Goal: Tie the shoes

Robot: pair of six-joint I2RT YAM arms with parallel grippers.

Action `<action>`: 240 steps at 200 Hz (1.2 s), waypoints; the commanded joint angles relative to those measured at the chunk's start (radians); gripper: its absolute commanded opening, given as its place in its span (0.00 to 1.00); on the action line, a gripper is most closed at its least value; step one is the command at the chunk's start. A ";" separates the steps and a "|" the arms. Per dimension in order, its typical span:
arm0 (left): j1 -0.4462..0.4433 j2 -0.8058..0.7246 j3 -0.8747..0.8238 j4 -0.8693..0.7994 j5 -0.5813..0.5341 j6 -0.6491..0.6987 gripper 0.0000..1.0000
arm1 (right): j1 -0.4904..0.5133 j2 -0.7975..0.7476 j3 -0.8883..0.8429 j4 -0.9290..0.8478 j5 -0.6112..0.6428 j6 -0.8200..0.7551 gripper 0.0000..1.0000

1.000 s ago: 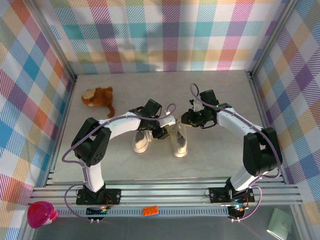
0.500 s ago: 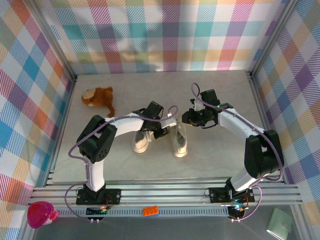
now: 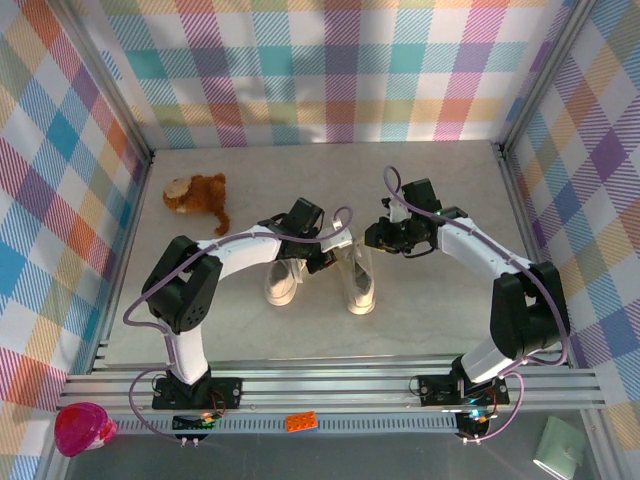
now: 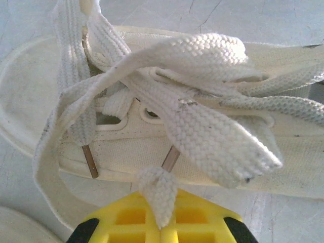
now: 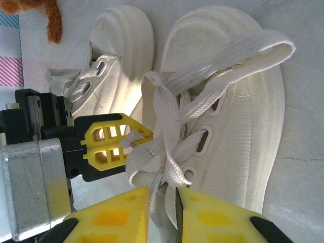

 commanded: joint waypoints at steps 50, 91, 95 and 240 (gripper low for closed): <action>-0.005 0.025 0.032 -0.125 0.018 0.041 0.00 | -0.004 -0.025 -0.025 0.019 -0.030 0.016 0.22; -0.005 0.016 0.031 -0.122 0.033 0.044 0.00 | -0.001 -0.021 -0.044 0.029 -0.048 0.023 0.22; -0.005 0.016 0.033 -0.122 0.033 0.045 0.00 | -0.001 -0.021 -0.045 0.031 -0.049 0.025 0.22; -0.032 0.026 0.088 -0.138 0.112 0.090 0.00 | 0.005 0.019 -0.048 0.089 -0.092 0.078 0.22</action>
